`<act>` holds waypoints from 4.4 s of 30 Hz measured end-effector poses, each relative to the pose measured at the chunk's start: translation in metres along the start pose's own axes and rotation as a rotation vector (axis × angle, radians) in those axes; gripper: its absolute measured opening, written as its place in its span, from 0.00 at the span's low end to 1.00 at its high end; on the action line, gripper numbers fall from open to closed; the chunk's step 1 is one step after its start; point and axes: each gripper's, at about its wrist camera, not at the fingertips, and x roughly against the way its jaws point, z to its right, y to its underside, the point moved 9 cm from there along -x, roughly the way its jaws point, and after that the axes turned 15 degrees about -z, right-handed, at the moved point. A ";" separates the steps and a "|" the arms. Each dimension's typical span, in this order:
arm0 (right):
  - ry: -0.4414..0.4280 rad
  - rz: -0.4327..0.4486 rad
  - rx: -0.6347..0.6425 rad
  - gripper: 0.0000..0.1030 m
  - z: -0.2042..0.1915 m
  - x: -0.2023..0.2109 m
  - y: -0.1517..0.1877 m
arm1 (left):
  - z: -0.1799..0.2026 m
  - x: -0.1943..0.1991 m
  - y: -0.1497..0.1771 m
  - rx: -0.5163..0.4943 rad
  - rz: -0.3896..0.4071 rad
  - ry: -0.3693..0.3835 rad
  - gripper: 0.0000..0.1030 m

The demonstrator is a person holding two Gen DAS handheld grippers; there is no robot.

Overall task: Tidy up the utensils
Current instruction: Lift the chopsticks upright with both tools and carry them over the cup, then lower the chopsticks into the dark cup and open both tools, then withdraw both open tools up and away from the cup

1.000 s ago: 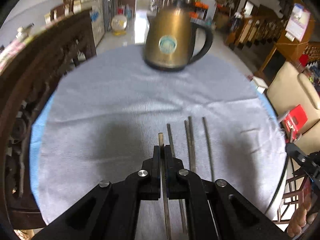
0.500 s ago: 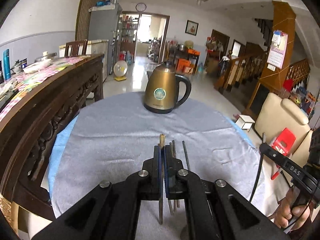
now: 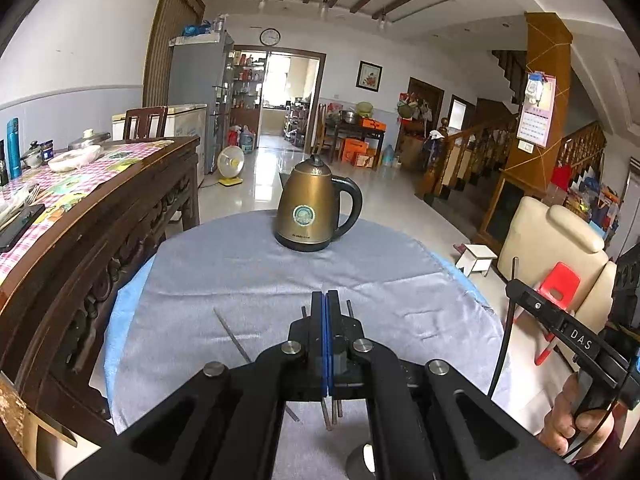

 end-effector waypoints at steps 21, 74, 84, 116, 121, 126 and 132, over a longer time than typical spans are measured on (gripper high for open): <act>-0.049 -0.127 -0.072 0.08 0.043 -0.060 0.024 | -0.164 -0.253 0.009 0.480 -0.565 -0.160 0.45; 0.061 0.238 0.052 0.08 -0.053 0.006 0.018 | 0.030 0.056 -0.016 0.221 0.315 0.133 0.04; 0.053 0.163 0.086 0.08 -0.049 0.004 0.048 | 0.035 0.003 0.023 0.202 0.235 0.076 0.05; 0.083 0.139 -0.008 0.54 -0.013 0.069 0.062 | 0.025 0.026 0.087 0.180 0.046 0.028 0.56; 0.090 0.128 -0.011 0.54 -0.015 0.083 0.063 | 0.030 0.026 0.096 0.151 -0.023 0.006 0.64; 0.081 0.065 -0.039 0.54 -0.009 0.086 0.076 | 0.035 0.032 0.111 0.096 -0.068 -0.025 0.67; 0.060 0.007 -0.072 0.54 -0.005 0.097 0.093 | 0.038 0.049 0.128 0.069 -0.103 -0.055 0.69</act>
